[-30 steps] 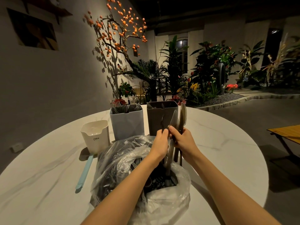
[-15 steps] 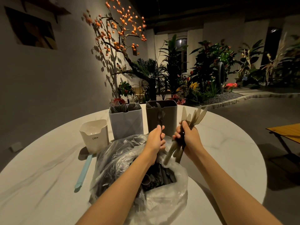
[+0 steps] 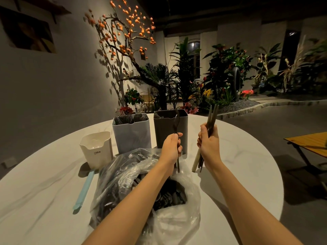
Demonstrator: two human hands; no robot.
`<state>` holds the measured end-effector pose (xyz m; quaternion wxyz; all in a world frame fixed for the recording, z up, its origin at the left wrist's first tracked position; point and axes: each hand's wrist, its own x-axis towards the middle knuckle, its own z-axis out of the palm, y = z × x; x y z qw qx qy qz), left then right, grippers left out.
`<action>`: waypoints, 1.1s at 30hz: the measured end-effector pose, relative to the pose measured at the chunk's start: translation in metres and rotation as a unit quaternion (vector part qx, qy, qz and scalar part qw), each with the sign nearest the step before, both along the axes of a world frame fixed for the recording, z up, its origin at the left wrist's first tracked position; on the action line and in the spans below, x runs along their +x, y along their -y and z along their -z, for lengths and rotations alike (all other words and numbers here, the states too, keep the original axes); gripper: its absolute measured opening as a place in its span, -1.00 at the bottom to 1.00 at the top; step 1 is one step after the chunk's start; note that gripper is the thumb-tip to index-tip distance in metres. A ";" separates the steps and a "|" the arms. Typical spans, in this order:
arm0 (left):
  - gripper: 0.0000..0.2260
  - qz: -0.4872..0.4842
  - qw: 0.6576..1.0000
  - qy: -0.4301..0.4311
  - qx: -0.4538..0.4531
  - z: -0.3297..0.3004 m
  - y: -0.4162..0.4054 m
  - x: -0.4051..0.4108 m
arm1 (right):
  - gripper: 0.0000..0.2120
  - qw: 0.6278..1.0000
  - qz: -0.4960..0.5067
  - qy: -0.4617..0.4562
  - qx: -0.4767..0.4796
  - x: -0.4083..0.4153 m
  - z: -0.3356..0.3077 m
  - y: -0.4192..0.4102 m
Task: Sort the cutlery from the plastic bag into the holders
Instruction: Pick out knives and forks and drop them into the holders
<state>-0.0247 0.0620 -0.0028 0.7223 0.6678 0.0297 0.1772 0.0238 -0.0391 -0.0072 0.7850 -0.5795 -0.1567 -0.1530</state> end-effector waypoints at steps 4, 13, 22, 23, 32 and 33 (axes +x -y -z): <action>-0.87 -0.006 0.999 0.019 -0.026 -0.001 0.007 0.002 | -0.89 0.996 0.002 0.073 -0.058 0.002 0.005 -0.001; -0.88 -0.009 0.994 0.076 0.079 0.009 0.013 -0.001 | -0.89 0.984 -0.060 0.098 -0.139 -0.004 0.007 -0.003; -0.82 -0.003 0.995 0.042 0.094 0.014 0.010 -0.003 | -0.88 0.988 -0.085 0.022 -0.124 -0.002 0.012 -0.006; -0.85 -0.003 0.994 0.039 0.098 0.014 0.010 -0.003 | -0.86 0.988 -0.084 0.024 -0.128 -0.001 0.013 -0.006; -0.82 -0.008 0.998 0.032 0.054 0.007 0.006 -0.001 | -0.65 0.985 -0.044 -0.055 -0.157 0.003 0.008 -0.014; -0.82 -0.004 0.999 0.030 0.044 0.005 0.005 0.000 | -0.62 0.984 -0.045 -0.067 -0.160 0.003 0.007 -0.015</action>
